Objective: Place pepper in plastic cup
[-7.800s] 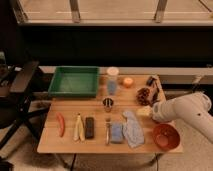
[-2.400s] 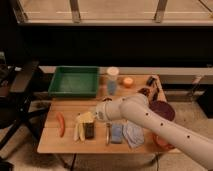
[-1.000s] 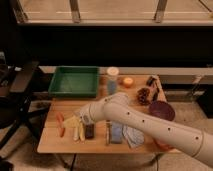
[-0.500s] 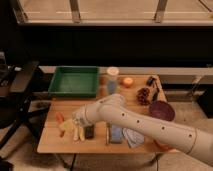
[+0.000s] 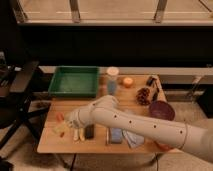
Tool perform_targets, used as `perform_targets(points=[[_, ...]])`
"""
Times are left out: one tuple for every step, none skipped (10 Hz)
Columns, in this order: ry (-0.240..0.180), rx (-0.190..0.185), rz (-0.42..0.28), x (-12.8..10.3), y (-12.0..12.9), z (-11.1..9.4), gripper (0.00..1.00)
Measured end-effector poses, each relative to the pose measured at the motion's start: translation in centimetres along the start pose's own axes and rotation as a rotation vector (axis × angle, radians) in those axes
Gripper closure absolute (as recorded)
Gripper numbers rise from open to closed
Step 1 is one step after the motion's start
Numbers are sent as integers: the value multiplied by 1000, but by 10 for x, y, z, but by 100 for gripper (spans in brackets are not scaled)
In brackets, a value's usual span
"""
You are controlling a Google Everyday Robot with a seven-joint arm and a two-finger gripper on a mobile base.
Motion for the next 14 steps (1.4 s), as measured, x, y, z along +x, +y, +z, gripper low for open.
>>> perform_targets(points=[[-1, -1, -4, 1, -1, 4, 35], [0, -4, -8, 2, -3, 9, 35], [2, -9, -10, 3, -4, 12, 35], [4, -20, -12, 5, -4, 16, 35], [6, -27, -6, 5, -3, 21, 35], [5, -36, 5, 2, 0, 27, 35], [4, -43, 15, 0, 3, 32, 35], [2, -52, 34, -3, 9, 41, 35], [-1, -56, 45, -4, 12, 48, 35], [-5, -53, 48, -3, 11, 53, 35], [-5, -53, 49, -4, 12, 52, 35], [-4, -55, 50, -4, 13, 51, 35], [-4, -55, 50, -4, 13, 51, 35], [-6, -53, 49, -4, 11, 52, 35]])
